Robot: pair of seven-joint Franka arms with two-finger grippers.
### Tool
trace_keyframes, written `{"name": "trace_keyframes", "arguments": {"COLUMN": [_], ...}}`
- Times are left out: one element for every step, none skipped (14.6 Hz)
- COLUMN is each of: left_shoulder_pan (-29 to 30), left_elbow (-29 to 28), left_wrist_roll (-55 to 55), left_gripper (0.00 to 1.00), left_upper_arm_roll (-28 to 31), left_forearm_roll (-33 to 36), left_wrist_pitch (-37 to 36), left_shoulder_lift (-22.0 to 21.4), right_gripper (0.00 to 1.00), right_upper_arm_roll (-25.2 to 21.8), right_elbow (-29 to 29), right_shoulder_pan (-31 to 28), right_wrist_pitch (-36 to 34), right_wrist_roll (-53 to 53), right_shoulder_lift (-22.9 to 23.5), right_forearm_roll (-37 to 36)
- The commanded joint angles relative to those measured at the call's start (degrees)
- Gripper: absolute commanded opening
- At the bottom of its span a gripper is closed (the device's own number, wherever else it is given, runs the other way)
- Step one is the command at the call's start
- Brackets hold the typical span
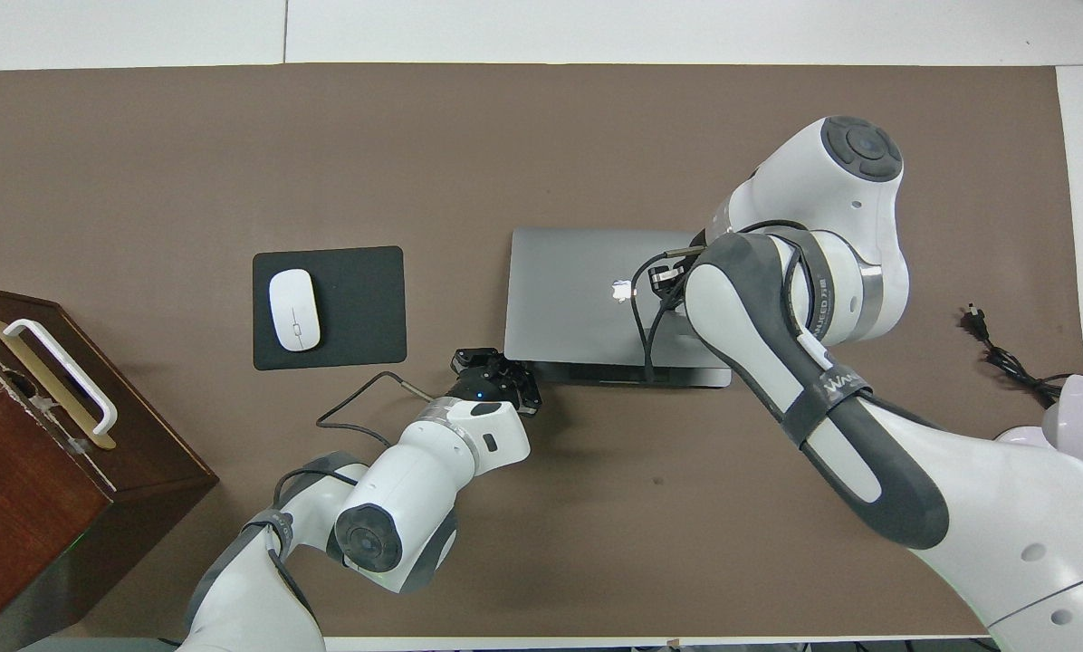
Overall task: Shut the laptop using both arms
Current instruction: 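Press the lowered screen flat onto the base with the right gripper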
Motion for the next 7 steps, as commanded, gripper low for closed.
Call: {"name": "trace_keyframes", "arguments": {"left_shoulder_pan": [0.4,0.3,0.3,0.3,0.3,0.3,0.3], "left_elbow": [0.7,0.7,0.6,0.7,0.7,0.6,0.6], "left_wrist_roll": [1.5,1.4,1.5,1.5,1.5,1.5,1.5], "left_gripper": [0.00,0.00,0.00,0.00,0.00,0.00,0.00], "left_upper_arm_roll": [0.6,0.6,0.6,0.6,0.6,0.6,0.6], "left_forearm_roll": [-0.1,-0.1,-0.1,-0.1,-0.1,-0.1,-0.1], "left_wrist_pitch": [0.4,0.4,0.4,0.4,0.4,0.4,0.4], "left_shoulder_lift": [4.5,4.5,4.5,4.5,4.5,4.5,4.5], "right_gripper": [0.00,0.00,0.00,0.00,0.00,0.00,0.00], "right_upper_arm_roll": [0.3,0.3,0.3,0.3,0.4,0.3,0.3], "right_elbow": [-2.6,-3.2,-4.0,-5.3,-6.1,-6.3,-6.5], "right_shoulder_pan": [-0.2,-0.2,-0.1,0.1,0.2,0.2,0.3], "right_wrist_pitch": [1.3,1.8,2.6,3.9,4.8,4.9,5.0], "right_wrist_roll": [0.4,0.3,0.3,0.3,0.3,0.3,0.3], "right_shoulder_lift": [-1.8,-1.8,-2.2,-2.5,-2.8,-2.9,-2.9], "right_forearm_roll": [0.3,0.3,0.3,0.3,0.3,0.3,0.3]}}
